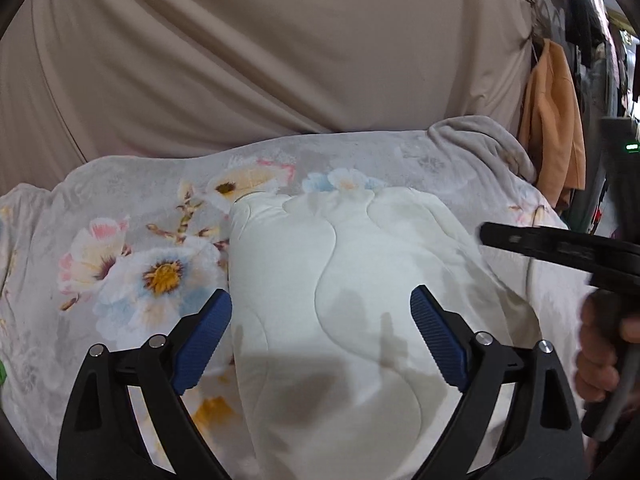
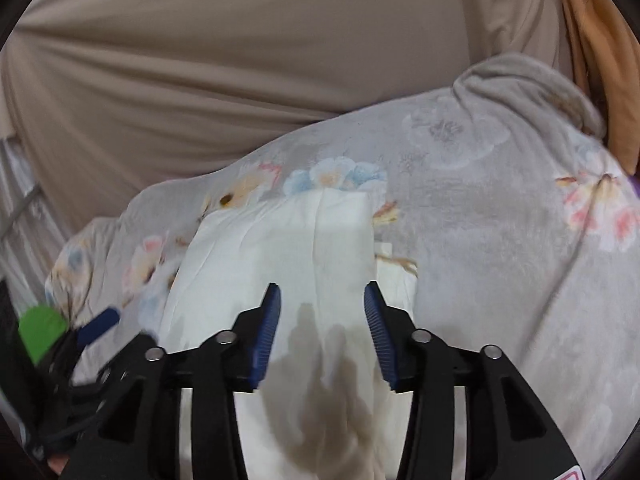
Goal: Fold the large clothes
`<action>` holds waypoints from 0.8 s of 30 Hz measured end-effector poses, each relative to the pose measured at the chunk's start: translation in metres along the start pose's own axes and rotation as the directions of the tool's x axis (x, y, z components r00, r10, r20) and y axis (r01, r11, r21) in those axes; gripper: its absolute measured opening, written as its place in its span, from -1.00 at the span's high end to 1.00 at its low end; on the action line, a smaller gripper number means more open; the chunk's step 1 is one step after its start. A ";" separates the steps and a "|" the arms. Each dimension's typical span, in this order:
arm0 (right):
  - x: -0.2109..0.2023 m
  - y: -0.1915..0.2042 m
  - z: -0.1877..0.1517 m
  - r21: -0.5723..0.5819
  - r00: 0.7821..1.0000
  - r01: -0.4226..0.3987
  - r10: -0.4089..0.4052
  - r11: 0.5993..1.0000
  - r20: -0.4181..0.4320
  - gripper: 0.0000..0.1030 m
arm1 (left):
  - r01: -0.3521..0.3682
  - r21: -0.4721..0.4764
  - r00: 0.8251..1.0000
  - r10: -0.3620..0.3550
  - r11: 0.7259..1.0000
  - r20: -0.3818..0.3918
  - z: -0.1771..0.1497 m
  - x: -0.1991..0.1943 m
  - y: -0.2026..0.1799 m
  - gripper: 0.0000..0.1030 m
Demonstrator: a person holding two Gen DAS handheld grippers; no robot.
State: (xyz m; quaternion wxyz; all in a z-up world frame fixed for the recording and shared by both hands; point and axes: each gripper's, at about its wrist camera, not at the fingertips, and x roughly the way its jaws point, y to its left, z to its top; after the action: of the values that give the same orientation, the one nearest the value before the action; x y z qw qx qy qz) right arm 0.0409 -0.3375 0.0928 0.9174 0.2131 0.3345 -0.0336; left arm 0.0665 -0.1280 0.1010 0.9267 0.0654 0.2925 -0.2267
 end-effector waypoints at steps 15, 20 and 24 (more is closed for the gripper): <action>0.076 -0.027 -0.019 0.060 0.998 0.054 -0.052 0.997 -0.035 0.70 | 0.028 0.019 0.996 -0.026 0.999 -0.085 -0.035 0.045 -0.012 -0.82; 0.086 -0.035 -0.023 0.056 0.997 0.055 -0.052 0.997 -0.063 0.66 | -0.035 0.064 0.995 0.041 0.997 -0.095 -0.040 0.050 -0.022 -0.83; 0.032 -0.025 -0.025 0.052 0.998 0.061 -0.062 0.997 0.013 0.64 | -0.042 0.043 0.994 0.046 0.998 -0.100 -0.040 0.049 -0.016 -0.84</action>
State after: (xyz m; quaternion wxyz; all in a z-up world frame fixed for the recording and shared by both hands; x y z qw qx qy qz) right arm 0.0460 -0.3475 0.0465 0.9125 0.2258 0.3335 -0.0717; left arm 0.0741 -0.1509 0.0404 0.9140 0.1020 0.3327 -0.2085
